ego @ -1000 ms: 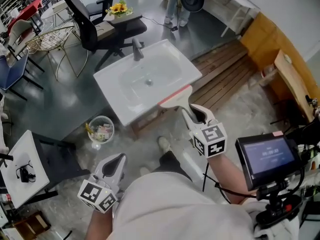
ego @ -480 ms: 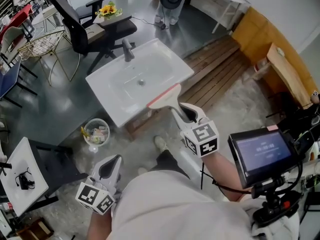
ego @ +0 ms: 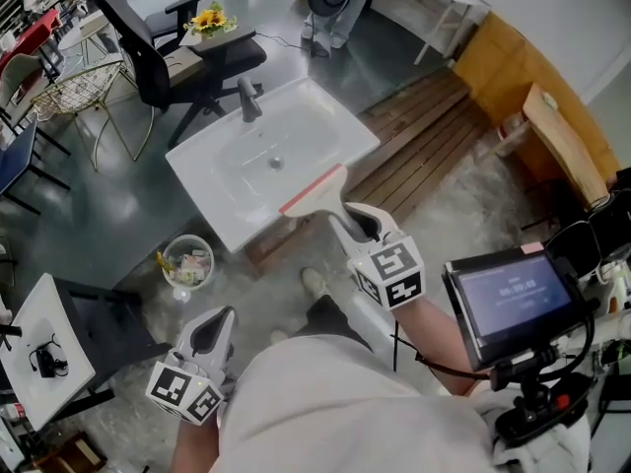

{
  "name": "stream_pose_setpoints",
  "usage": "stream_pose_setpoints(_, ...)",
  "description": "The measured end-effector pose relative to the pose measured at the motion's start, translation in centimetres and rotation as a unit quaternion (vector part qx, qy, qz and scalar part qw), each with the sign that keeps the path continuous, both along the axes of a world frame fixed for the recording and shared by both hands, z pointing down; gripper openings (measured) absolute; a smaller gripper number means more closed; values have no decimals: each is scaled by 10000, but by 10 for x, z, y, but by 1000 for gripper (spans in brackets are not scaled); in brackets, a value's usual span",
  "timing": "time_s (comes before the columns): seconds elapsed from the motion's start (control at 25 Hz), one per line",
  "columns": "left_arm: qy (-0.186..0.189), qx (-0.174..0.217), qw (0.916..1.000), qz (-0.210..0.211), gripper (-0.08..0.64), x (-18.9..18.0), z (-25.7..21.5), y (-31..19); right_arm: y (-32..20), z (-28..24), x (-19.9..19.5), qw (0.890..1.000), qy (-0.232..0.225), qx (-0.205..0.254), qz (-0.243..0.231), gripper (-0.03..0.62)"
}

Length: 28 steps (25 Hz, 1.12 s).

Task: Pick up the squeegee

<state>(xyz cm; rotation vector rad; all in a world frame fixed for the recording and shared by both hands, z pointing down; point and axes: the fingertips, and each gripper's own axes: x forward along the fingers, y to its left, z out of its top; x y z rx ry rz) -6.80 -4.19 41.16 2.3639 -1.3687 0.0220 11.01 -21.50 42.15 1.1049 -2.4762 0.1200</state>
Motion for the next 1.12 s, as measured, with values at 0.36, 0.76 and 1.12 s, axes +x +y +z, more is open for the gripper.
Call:
stream_pose_setpoints(0.36,-20,-22,10000,-18,8,0,1,1,1,2,-3,10000,0,-25,-54,97)
stream_pose_setpoints(0.76,-30,16,10000,88,8,5,1,-4,0,4,2,10000,32,2,-12,97)
stream_pose_setpoints(1.12,-35,3,9999,121,8,11,7,-7,-2,8,10,10000,33,13,22,97)
